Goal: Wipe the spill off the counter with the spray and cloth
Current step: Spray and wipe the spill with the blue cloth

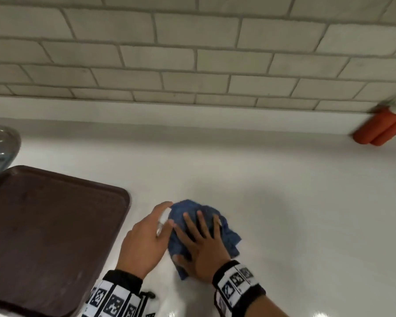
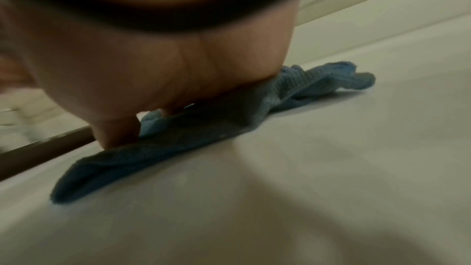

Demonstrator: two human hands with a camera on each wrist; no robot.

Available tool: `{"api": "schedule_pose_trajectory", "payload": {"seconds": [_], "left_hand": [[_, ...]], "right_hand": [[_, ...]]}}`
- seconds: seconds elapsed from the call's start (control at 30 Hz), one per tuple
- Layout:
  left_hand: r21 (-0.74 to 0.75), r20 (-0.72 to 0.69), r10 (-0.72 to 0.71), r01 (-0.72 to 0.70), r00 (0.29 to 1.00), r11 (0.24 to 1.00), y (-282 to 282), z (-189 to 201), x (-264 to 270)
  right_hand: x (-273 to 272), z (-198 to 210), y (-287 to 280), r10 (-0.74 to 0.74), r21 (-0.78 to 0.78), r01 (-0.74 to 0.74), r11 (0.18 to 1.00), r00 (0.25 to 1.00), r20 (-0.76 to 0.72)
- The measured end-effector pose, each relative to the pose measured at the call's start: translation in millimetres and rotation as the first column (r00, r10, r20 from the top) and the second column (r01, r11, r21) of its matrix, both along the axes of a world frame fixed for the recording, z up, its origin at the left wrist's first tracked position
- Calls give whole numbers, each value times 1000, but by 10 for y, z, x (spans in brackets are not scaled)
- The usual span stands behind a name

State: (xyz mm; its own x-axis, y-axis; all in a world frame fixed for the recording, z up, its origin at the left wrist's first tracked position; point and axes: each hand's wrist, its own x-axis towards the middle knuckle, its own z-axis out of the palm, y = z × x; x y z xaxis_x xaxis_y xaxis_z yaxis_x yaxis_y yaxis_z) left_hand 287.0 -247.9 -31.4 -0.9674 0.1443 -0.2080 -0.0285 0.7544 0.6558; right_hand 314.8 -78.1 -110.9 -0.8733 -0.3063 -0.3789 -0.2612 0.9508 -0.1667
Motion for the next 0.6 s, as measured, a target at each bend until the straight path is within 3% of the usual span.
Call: {"api": "schedule_pose_trajectory", "payload": {"seconds": [0.13,0.23,0.33,0.47,0.6], "left_hand": [[29,-13,-16,16,1000,999,-68,3,-107],[20,-54,-27,28,998,999,-50,10,-170],[20,-59,-38,39,998,999,-63,-6,-217],[5,-51,-61,61,997,998,-65,-52,-259],[0,-53,-69,69,996,998,5,-31,-305]], "right_hand": [[476,0,401,-38,-35,38,999,999,-1],[420,-20,982,-261,-14,261,965,965,-33],[12,-28,1308,-450,63,452,890,892,-42],[-687,-45,1090,-541,36,540,841,841,-2],[-859,-11,404,-411,-3,411,912,912,-16]]}}
